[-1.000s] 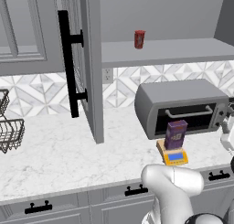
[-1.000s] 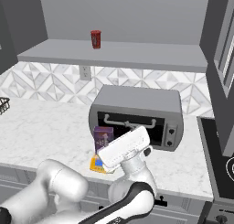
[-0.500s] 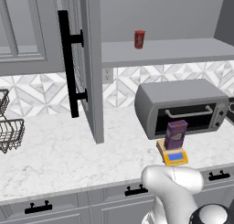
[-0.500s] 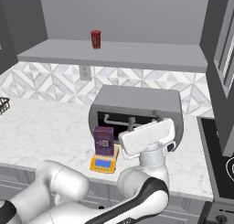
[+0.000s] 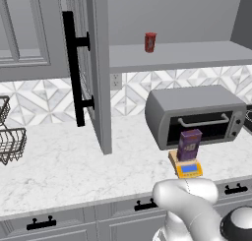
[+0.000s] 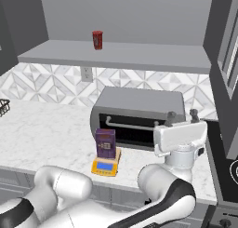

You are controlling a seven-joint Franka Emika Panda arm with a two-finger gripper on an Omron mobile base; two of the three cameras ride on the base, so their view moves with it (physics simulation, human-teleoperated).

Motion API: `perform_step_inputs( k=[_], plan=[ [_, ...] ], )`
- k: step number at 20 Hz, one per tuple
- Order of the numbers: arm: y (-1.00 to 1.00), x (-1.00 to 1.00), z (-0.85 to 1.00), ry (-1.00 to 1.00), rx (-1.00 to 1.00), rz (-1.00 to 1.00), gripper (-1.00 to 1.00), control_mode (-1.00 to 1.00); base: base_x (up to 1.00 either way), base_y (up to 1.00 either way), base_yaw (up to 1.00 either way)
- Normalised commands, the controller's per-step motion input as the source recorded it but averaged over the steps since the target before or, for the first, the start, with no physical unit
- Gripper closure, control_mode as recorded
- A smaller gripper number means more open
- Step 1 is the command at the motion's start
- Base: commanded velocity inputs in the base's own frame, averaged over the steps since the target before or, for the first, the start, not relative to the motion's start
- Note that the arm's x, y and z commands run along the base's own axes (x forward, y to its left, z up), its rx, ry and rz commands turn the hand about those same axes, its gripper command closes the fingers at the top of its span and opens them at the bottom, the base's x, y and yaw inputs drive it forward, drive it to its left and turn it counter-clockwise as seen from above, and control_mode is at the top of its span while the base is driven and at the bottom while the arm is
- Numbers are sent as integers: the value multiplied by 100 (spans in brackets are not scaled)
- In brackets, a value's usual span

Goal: Pick the cereal and place it on the digital scale for weighing, and close the cabinet.

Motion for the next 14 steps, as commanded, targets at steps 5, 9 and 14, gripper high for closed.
perform_step_inputs(
  k=[5,9,14],
  plan=[
    [-58,17,-23,0,5,0,-100,-100,0,0,0],
    [-50,26,-19,0,2,0,-100,-100,0,0,0],
    [-54,36,-2,15,3,0,-100,-100,0,0,0]
  ],
)
